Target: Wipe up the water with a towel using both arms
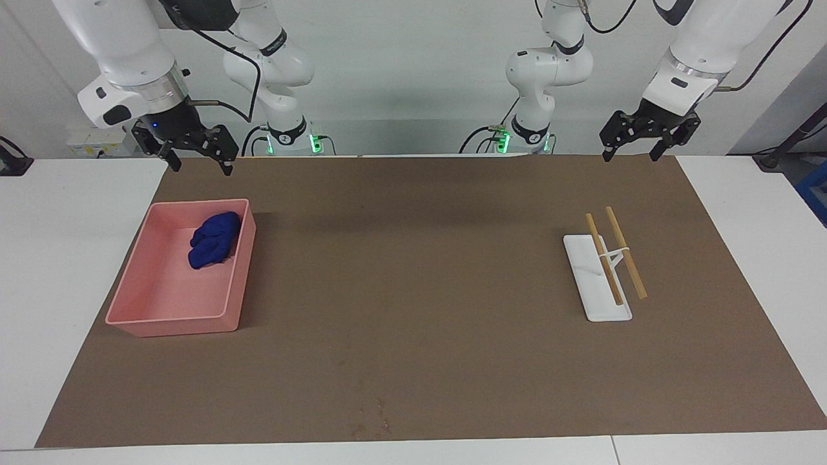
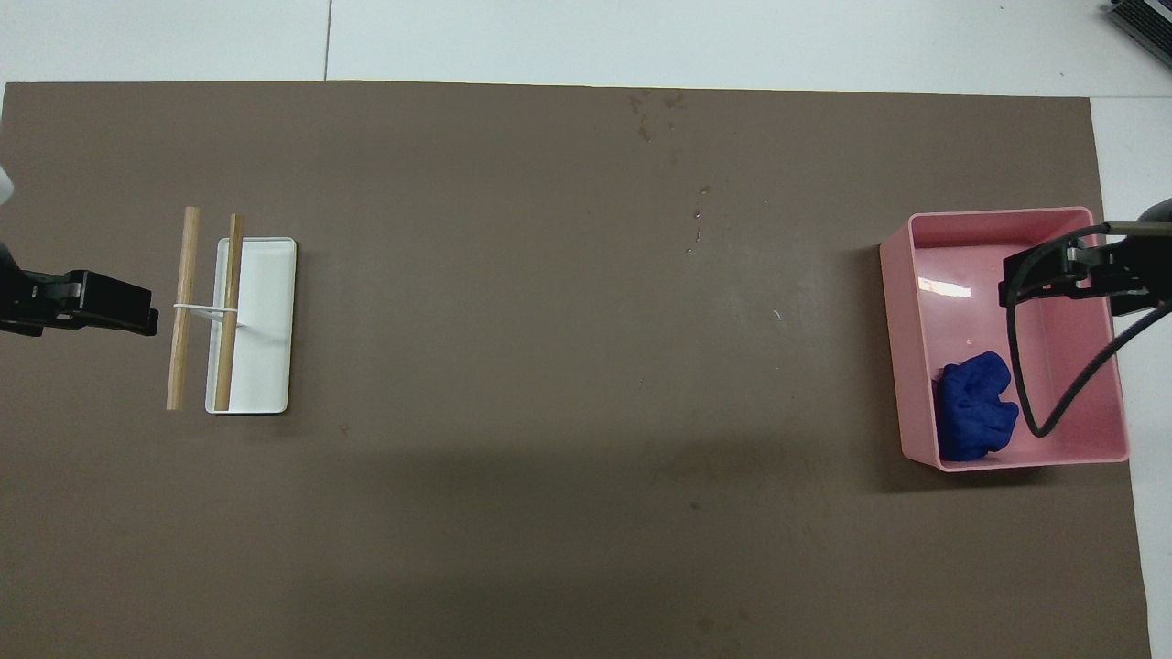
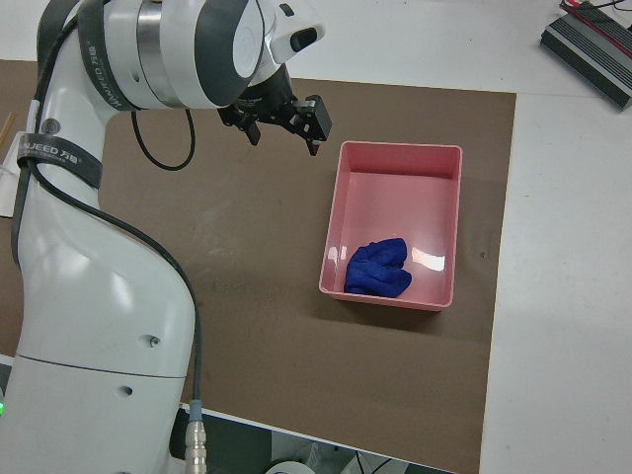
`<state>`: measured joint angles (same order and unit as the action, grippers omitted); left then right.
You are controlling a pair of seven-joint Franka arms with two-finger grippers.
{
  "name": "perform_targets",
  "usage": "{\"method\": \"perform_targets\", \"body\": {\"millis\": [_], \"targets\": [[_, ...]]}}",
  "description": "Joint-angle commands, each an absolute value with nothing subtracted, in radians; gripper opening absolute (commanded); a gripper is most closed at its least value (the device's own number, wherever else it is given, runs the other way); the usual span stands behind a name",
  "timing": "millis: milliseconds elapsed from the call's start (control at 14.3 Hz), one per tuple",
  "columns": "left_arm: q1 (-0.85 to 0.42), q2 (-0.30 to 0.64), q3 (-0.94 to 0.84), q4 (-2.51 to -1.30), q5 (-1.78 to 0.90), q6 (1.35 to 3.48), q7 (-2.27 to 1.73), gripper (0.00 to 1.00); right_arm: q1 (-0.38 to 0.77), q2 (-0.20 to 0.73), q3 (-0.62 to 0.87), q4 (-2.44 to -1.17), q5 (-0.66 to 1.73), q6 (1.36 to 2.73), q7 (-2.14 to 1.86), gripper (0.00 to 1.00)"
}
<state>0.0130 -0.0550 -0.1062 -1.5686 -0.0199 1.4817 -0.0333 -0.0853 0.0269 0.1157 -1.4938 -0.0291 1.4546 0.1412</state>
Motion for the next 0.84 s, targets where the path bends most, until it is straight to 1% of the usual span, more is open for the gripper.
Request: {"method": "perform_targets", "body": {"millis": [0,140,771], "targets": [[0.023,-0.072,-0.115,-1.578,-0.003,1.470,-0.038,1.00,-0.094,-0.009,0.120,-1.545,-0.044,1.480,0.146,1.00],[0.023,-0.072,-0.115,-1.578,-0.003,1.470,-0.038,1.00,-0.094,-0.018,0.120,-1.563,-0.044,1.485,0.149,1.00],[0.023,-0.072,-0.115,-1.578,-0.003,1.470,-0.038,1.00,-0.092,-0.018,0.120,-1.563,-0.037,1.502,0.153,1.00]]}}
